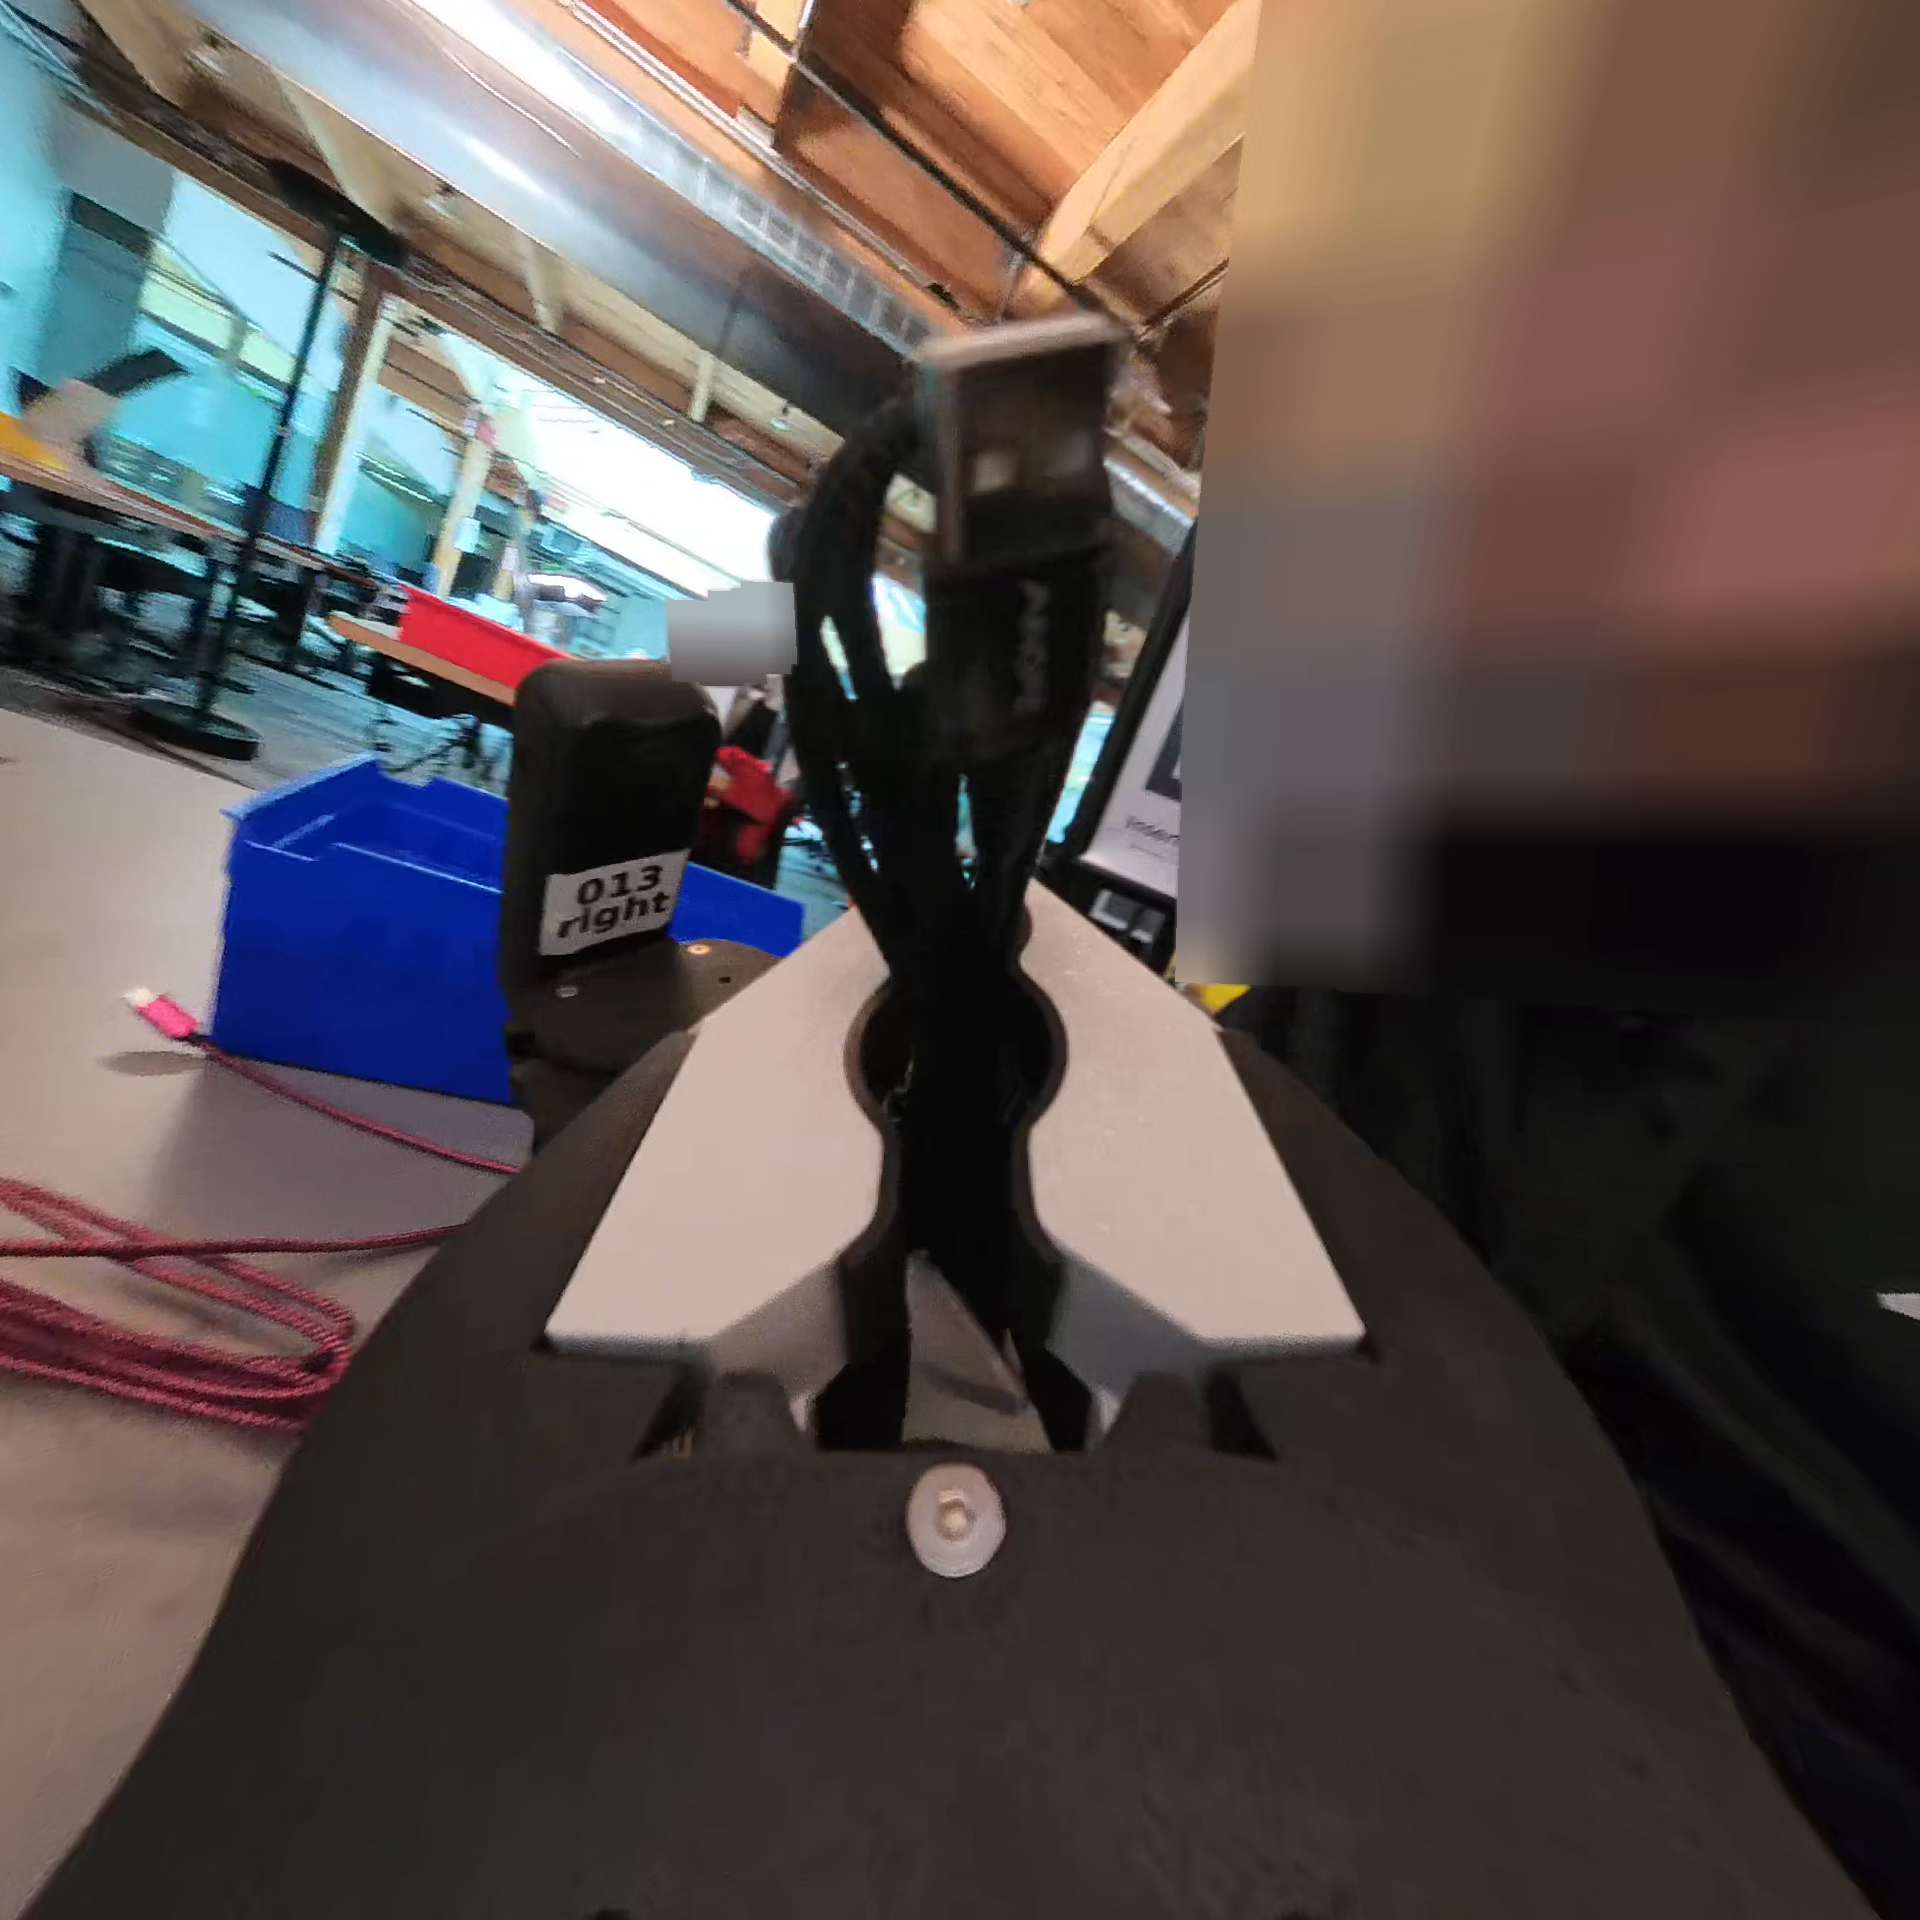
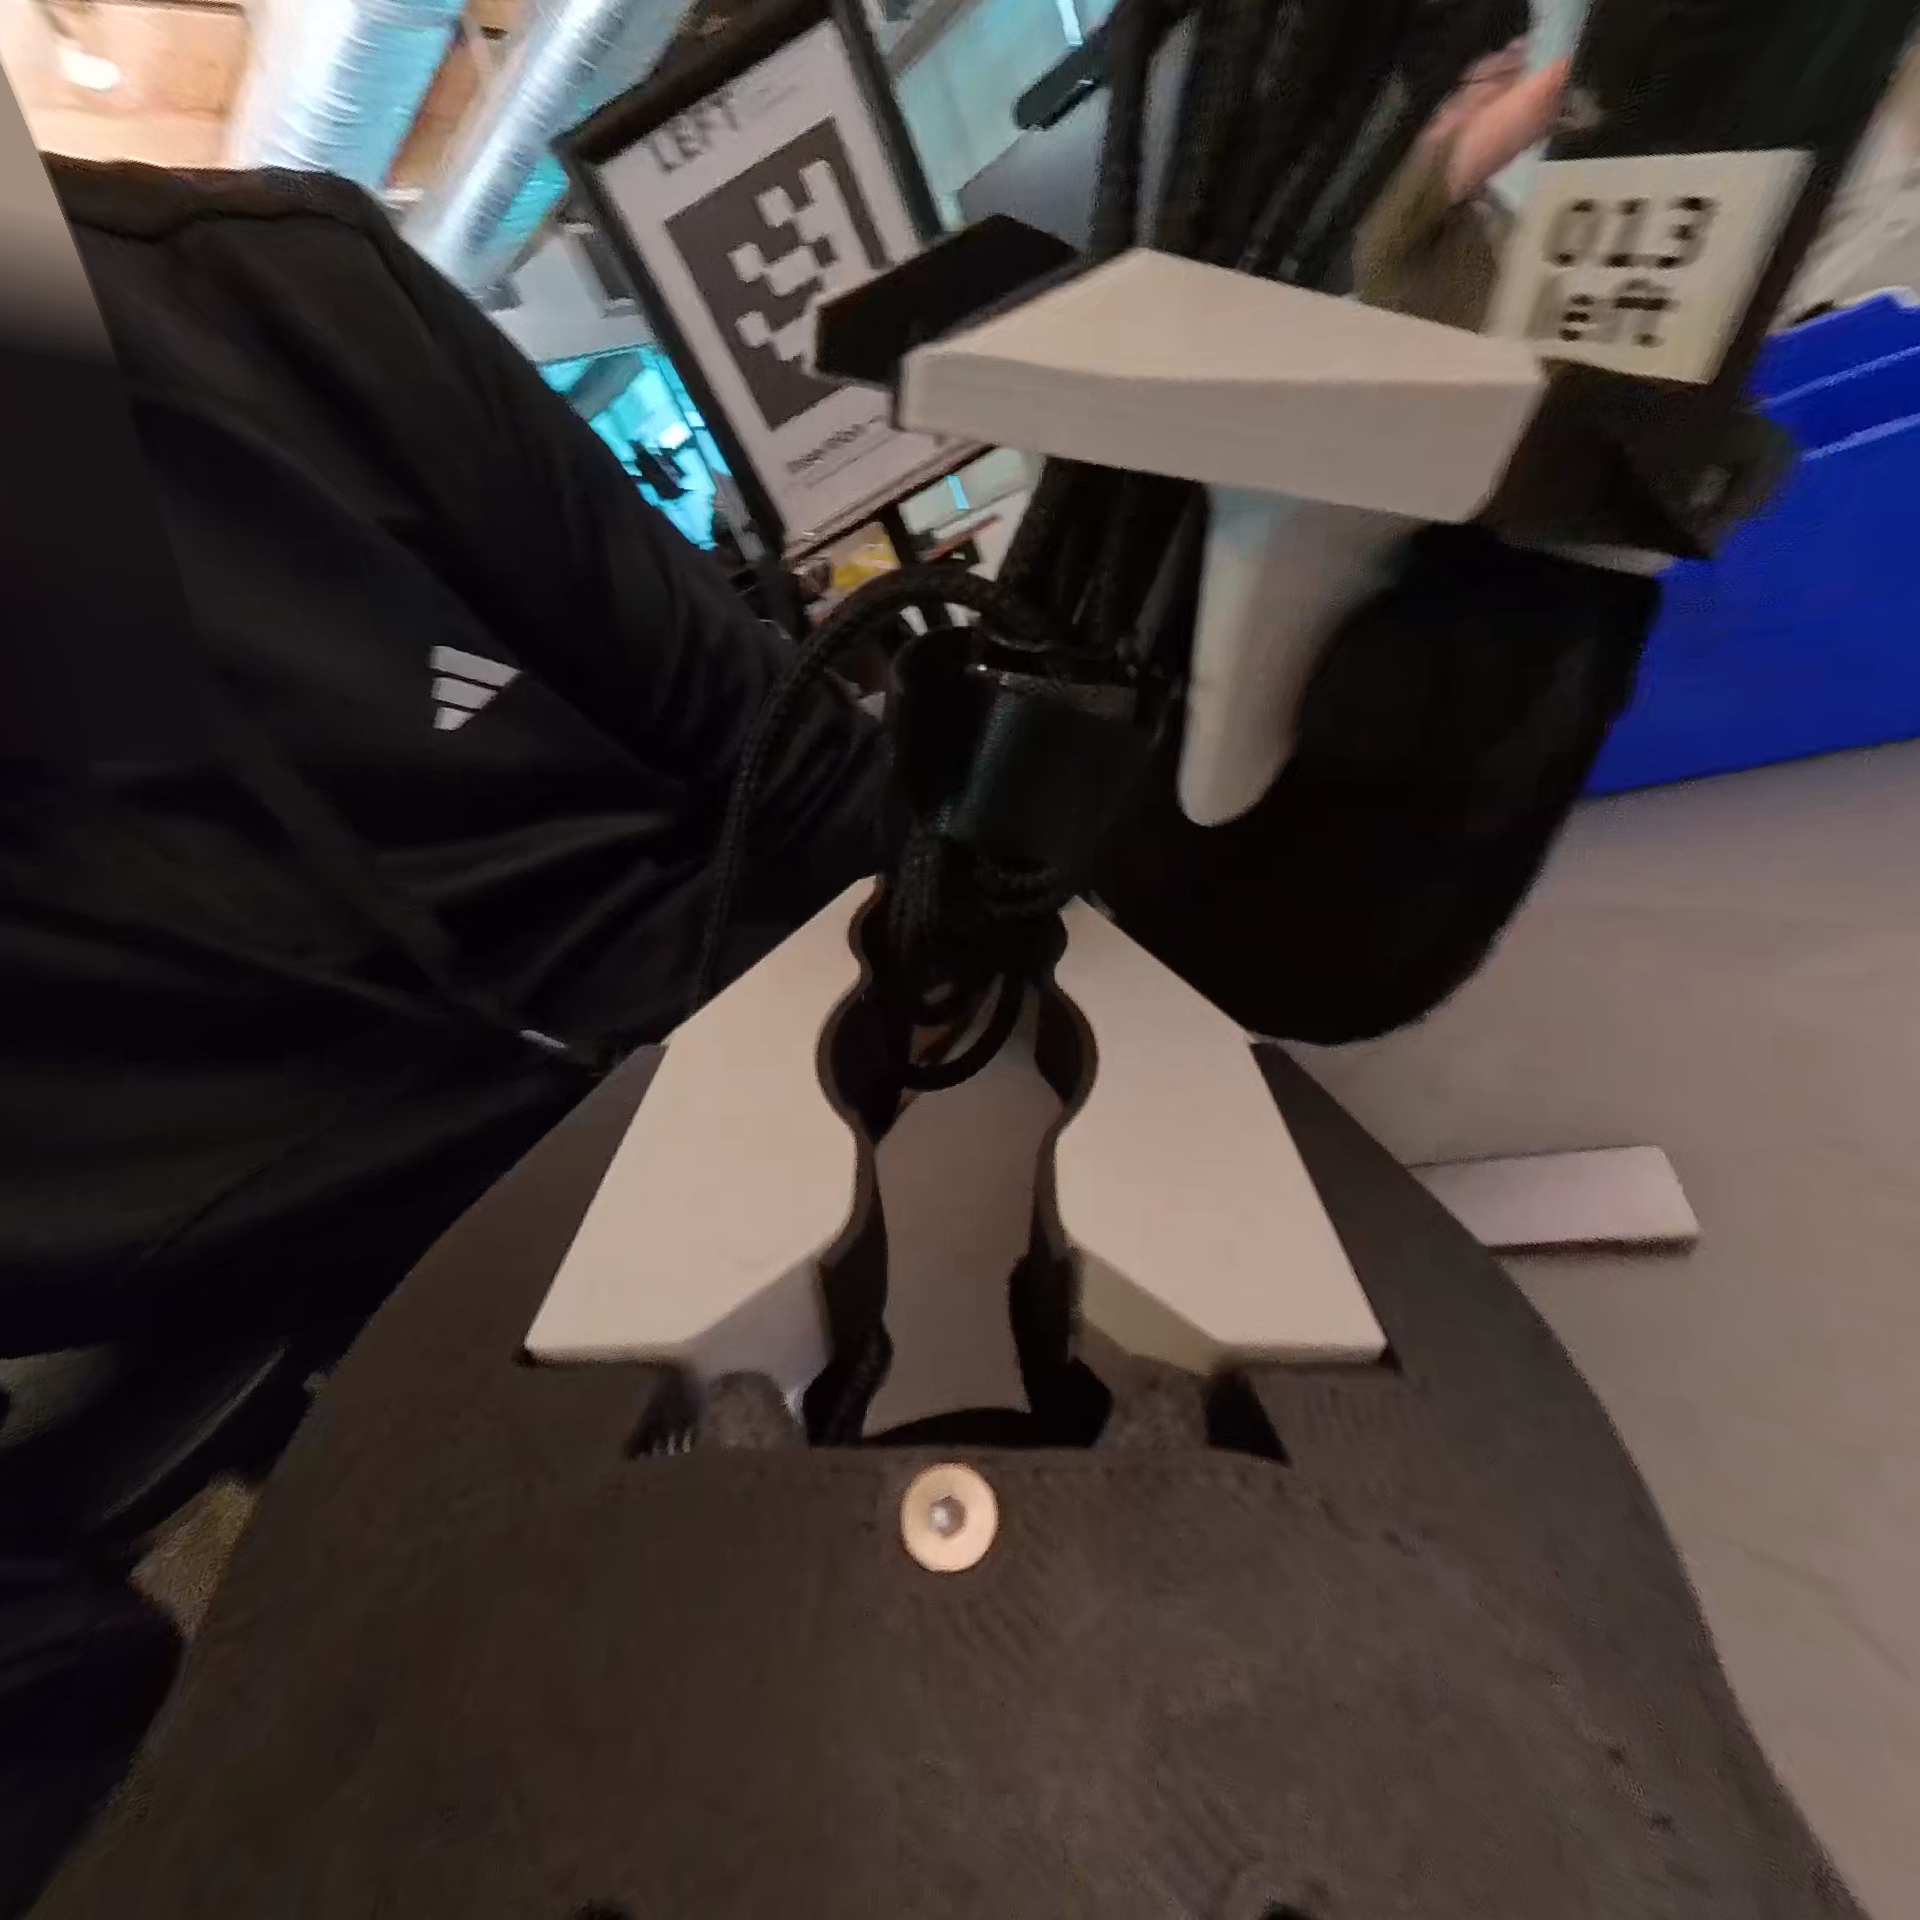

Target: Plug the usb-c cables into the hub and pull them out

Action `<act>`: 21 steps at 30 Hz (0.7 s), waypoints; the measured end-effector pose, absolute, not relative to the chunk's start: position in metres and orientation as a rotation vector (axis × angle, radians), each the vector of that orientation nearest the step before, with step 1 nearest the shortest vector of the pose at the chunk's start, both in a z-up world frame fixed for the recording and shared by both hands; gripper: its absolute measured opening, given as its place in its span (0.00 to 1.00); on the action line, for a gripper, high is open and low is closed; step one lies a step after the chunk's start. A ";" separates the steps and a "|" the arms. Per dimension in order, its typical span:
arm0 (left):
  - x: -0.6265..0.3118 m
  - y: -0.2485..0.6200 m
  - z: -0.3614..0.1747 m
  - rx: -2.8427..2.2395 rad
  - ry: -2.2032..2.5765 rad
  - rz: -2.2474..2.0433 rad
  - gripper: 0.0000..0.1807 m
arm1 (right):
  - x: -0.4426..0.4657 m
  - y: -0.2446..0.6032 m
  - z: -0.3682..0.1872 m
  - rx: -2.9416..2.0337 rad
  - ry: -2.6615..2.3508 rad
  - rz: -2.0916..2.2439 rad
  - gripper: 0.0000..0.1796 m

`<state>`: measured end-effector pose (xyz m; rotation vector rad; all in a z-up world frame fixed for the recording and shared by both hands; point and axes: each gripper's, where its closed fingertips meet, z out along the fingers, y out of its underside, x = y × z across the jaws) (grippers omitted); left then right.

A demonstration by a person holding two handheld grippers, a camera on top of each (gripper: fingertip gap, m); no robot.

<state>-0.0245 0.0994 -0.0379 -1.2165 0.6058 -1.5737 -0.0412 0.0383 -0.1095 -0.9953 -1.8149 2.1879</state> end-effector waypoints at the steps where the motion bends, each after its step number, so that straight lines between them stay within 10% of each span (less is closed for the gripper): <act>1: -0.027 0.102 -0.037 -1.228 0.594 -1.543 0.05 | -0.046 0.043 -0.112 -1.027 -1.789 2.149 0.13; 21: -0.055 0.138 -0.053 -1.404 0.405 -1.276 0.03 | -0.061 0.112 -0.090 -1.118 -1.392 1.854 0.05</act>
